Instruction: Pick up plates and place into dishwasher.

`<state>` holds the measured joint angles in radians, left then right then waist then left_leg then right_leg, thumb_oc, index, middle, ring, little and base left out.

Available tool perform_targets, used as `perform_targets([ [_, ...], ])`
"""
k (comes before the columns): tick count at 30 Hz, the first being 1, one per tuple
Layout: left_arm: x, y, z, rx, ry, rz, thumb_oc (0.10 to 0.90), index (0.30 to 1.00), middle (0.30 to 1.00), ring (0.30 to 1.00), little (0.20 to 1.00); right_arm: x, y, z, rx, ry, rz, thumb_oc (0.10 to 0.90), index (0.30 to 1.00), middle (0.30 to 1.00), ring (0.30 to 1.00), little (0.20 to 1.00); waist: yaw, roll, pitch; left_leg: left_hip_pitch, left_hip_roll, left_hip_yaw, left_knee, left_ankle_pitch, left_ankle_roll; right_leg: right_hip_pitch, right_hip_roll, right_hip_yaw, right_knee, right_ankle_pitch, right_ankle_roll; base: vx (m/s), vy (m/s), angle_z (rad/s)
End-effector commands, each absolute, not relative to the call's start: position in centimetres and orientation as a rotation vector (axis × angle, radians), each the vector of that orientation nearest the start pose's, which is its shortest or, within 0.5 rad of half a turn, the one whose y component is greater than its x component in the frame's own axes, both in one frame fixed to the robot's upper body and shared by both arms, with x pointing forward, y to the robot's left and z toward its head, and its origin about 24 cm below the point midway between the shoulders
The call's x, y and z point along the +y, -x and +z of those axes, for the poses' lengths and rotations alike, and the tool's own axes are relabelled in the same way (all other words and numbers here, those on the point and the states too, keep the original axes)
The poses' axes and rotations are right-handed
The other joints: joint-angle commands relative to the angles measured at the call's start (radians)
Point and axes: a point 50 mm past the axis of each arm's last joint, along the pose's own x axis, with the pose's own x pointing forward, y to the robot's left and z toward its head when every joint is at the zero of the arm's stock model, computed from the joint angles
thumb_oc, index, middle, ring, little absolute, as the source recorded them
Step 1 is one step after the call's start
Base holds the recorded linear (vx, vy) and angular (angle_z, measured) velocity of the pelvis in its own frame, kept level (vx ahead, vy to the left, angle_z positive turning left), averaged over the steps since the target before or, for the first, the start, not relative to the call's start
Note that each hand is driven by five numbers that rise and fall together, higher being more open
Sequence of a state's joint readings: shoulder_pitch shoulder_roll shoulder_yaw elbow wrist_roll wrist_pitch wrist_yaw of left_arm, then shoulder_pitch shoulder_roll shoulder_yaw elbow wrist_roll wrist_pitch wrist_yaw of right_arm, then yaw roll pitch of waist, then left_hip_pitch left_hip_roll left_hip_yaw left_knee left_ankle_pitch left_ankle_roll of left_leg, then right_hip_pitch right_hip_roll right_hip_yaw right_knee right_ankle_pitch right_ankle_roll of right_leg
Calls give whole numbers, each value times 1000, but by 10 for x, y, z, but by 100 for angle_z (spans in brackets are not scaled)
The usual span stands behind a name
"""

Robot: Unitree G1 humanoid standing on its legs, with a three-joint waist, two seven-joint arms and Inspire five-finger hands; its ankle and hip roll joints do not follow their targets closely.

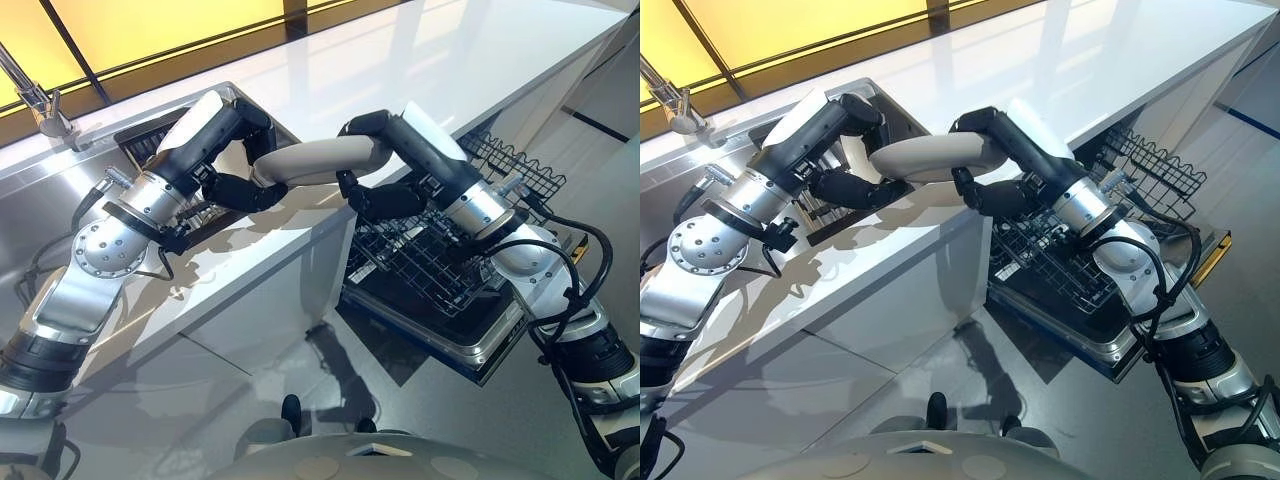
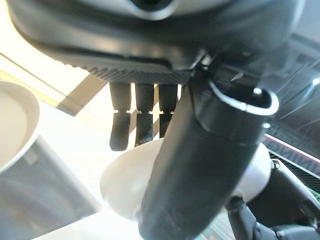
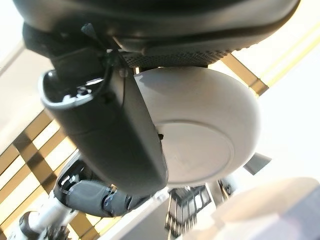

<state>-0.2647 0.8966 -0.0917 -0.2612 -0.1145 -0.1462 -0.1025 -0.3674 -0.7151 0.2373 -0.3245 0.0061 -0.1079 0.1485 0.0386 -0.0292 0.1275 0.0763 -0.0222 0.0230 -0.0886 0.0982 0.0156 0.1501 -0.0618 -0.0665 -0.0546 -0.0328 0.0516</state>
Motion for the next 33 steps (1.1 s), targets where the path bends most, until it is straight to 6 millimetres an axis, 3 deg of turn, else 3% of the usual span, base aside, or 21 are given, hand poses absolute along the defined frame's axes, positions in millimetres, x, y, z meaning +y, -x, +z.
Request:
perform_targets([
  [1, 204, -245, 272, -963, -731, -161, 155, 347, 347, 347, 255, -151, -255, 233, -849, 672, 355, 100, 300, 300, 300, 200, 4, 16, -78, 43, -25, -11, 10, -125, 20, -66, -2, -32, 108, -13, 37, 0, 0, 0],
  [3, 204, -246, 268, -946, -718, -166, 160, 352, 352, 352, 260, -153, -254, 237, -890, 644, 306, 100, 300, 300, 300, 200, 5, 18, -77, 41, -26, -14, 10, -125, 21, -67, -2, -30, 107, -11, 36, 0, 0, 0],
  [4, 204, -246, 265, -934, -709, -169, 207, 392, 392, 392, 307, -154, -253, 239, -907, 630, 283, 100, 300, 300, 300, 200, 6, 19, -76, 41, -27, -15, 11, -126, 22, -68, -1, -29, 106, -11, 36, 0, 0, 0],
  [5, 203, -247, 263, -921, -698, -172, 396, 554, 554, 554, 496, -155, -252, 240, -924, 616, 263, 100, 300, 300, 300, 200, 6, 20, -76, 41, -27, -16, 11, -126, 22, -67, -1, -29, 104, -10, 36, 0, 0, 0],
  [6, 204, -248, 261, -909, -682, -170, 800, 900, 900, 900, 900, -156, -252, 242, -940, 599, 238, 100, 300, 300, 300, 200, 7, 21, -76, 41, -27, -17, 11, -127, 22, -66, -1, -29, 102, -9, 36, 0, 0, 0],
  [13, 214, -257, 244, -799, -668, -111, 800, 900, 900, 900, 900, -177, -251, 253, -1044, 568, -10, 100, 300, 300, 300, 200, 15, 25, -73, 39, -27, -16, 17, -123, 21, -62, -1, -38, 95, 0, 35, 3, -4, 4],
  [18, 245, -261, 227, -671, -707, 33, 800, 900, 900, 900, 900, -220, -252, 255, -1019, 602, -271, 100, 300, 300, 300, 200, 16, 26, -75, 47, -28, -17, 16, -134, 21, -53, -3, -47, 90, -10, 39, 30, 6, 5],
  [25, 295, -254, 208, -551, -695, 267, 800, 900, 900, 900, 900, -281, -250, 229, -841, 582, -546, 100, 300, 300, 300, 200, 15, 25, -76, 50, -28, -16, 13, -133, 22, -50, -7, -59, 91, -14, 39, 36, 8, 6],
  [33, 326, -255, 192, -443, -680, 397, 800, 900, 900, 900, 900, -336, -247, 191, -591, 487, -782, 100, 300, 300, 300, 200, 10, 28, -69, 53, -27, -13, 14, -132, 19, -51, -12, -65, 97, -14, 43, 46, -8, 1],
])
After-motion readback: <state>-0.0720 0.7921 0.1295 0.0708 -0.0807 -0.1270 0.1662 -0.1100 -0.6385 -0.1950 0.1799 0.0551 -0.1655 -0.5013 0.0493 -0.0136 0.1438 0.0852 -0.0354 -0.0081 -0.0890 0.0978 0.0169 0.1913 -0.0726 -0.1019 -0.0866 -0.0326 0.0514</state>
